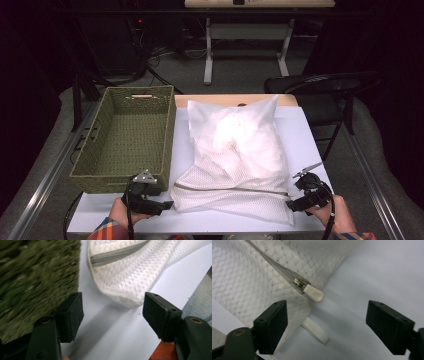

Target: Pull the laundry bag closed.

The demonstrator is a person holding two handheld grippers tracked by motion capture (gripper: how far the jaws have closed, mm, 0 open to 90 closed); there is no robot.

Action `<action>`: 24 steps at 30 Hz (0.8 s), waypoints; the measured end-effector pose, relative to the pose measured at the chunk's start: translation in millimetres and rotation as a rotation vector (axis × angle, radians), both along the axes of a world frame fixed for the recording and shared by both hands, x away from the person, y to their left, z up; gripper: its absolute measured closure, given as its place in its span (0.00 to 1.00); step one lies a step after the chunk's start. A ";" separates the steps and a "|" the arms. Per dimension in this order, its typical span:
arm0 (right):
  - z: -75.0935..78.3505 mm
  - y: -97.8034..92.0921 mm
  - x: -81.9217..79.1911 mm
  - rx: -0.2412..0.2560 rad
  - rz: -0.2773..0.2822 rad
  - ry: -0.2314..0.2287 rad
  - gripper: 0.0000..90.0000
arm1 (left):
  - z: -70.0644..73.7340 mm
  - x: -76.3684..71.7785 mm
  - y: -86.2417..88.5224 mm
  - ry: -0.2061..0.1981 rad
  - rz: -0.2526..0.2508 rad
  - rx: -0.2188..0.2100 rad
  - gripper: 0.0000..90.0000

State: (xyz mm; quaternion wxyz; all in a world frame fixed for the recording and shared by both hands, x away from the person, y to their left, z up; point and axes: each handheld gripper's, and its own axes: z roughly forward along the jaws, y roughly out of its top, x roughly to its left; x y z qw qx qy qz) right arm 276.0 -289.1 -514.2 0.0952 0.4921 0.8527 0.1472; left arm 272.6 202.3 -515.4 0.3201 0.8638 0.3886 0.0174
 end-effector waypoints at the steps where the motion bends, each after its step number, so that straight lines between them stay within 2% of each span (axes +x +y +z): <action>1: 0.1 -0.1 0.1 0.000 -0.001 -0.001 0.17 | 0.5 -0.6 2.1 0.004 0.004 -0.001 0.33; 4: -2.1 0.0 0.5 -0.016 0.004 0.000 0.14 | 1.0 -3.0 7.4 0.013 0.021 0.004 0.27; 7: -3.2 -0.4 0.5 -0.019 -0.012 -0.005 0.07 | 2.0 -5.0 14.5 -0.002 0.051 0.024 0.21; 10: -1.7 -3.7 1.5 -0.033 -0.024 -0.031 0.00 | 4.8 -6.5 21.7 -0.018 0.085 0.015 0.17; 13: -1.6 -6.7 2.1 -0.061 -0.070 -0.046 0.00 | 5.7 -7.4 29.2 -0.023 0.104 0.024 0.08; 18: -0.2 -13.8 2.7 -0.062 -0.109 -0.066 0.00 | 5.1 -8.4 44.7 -0.015 0.160 0.002 0.01; 21: 0.2 -17.1 3.2 -0.043 -0.133 -0.083 0.00 | 2.1 -6.3 47.2 0.000 0.164 -0.005 0.00; 24: 0.1 -19.0 3.7 -0.037 -0.150 -0.085 0.00 | 0.1 -5.5 44.8 0.002 0.152 0.019 0.00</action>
